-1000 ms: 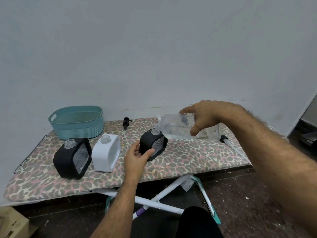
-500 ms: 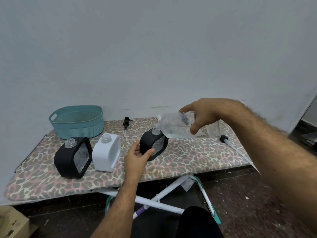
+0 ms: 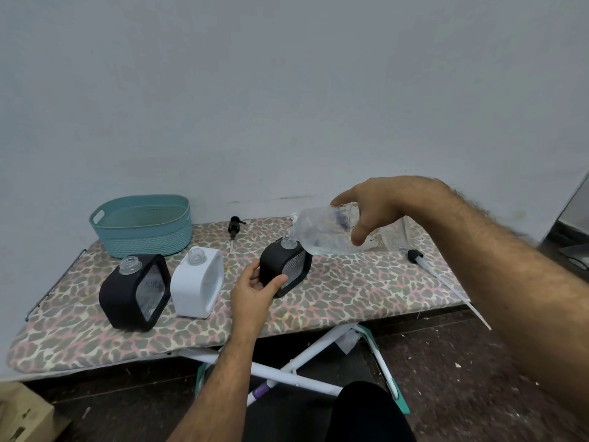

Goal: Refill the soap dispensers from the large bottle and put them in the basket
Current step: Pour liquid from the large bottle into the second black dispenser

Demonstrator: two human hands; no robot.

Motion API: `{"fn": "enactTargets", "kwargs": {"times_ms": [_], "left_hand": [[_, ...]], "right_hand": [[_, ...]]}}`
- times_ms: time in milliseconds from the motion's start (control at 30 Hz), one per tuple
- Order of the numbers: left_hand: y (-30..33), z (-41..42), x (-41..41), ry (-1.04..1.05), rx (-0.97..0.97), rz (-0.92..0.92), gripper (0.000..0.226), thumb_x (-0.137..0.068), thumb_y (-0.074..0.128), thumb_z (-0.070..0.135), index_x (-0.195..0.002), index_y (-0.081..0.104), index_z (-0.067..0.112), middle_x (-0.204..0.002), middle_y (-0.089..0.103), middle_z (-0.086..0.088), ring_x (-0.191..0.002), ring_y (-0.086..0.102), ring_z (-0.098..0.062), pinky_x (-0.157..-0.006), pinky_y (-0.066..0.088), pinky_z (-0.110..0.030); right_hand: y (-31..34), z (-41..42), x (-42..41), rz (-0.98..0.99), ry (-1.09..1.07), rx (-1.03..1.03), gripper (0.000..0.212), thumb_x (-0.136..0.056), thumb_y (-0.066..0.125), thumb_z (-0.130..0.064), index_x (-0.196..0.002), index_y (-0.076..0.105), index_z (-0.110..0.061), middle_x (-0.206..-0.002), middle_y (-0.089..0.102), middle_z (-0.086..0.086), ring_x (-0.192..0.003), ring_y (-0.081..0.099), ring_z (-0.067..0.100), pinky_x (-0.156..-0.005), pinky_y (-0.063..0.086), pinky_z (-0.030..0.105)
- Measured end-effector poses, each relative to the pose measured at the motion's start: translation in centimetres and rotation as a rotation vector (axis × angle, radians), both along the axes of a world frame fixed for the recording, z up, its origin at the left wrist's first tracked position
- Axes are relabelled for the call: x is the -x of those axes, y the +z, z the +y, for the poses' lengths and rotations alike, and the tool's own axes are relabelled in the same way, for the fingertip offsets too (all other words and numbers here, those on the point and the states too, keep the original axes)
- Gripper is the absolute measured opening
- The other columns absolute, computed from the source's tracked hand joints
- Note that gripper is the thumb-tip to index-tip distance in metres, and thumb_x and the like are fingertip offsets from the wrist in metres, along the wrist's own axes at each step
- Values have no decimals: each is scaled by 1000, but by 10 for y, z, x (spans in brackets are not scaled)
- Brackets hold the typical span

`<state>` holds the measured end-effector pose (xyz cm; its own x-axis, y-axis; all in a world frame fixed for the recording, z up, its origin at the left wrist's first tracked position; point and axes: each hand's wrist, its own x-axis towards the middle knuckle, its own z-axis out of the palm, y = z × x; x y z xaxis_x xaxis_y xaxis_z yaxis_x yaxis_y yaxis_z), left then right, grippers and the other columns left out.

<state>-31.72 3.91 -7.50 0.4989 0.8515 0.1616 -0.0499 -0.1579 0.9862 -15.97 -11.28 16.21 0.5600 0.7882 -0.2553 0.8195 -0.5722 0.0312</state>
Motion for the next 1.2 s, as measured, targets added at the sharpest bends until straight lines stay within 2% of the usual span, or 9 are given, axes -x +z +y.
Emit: {"fn": "enactTargets", "kwargs": {"times_ms": [100,267,500,900,1200], "left_hand": [[1,-1,1,0,-8,8,60,-74,85,25,-129,60,19,-109,67,7,-101,63,-4,-87,56,-29],[2,-1,1,1,-13,9,60,-75,84,23,-129,59,21,-107,65,9,-100,61,0,-82,54,-20],[-1,1,0,3,-6,8,63,-74,86,26,-131,59,20,-111,67,5,-103,64,-6,-90,57,-31],[1,0,0,7,-18,12,62,-74,85,24,-130,60,17,-110,67,5,-102,64,-4,-89,57,-31],[2,-1,1,1,-23,17,60,-74,85,25,-129,60,20,-110,66,7,-101,61,0,-80,53,-17]], "right_hand": [[1,1,1,-8,-4,12,93,-66,81,-45,-146,33,-45,-135,56,-7,-113,61,21,-99,46,41],[4,2,3,-21,-3,40,93,-67,80,-45,-146,32,-45,-134,58,-6,-114,62,21,-99,47,41],[7,6,5,-23,-7,63,94,-66,81,-45,-146,32,-44,-136,56,-5,-113,63,22,-100,47,42],[11,10,8,-34,-13,79,95,-65,81,-43,-146,32,-45,-140,53,-4,-114,62,25,-98,48,42],[11,11,9,-36,-8,74,94,-66,82,-42,-147,33,-44,-142,51,-3,-114,62,25,-99,48,43]]}}
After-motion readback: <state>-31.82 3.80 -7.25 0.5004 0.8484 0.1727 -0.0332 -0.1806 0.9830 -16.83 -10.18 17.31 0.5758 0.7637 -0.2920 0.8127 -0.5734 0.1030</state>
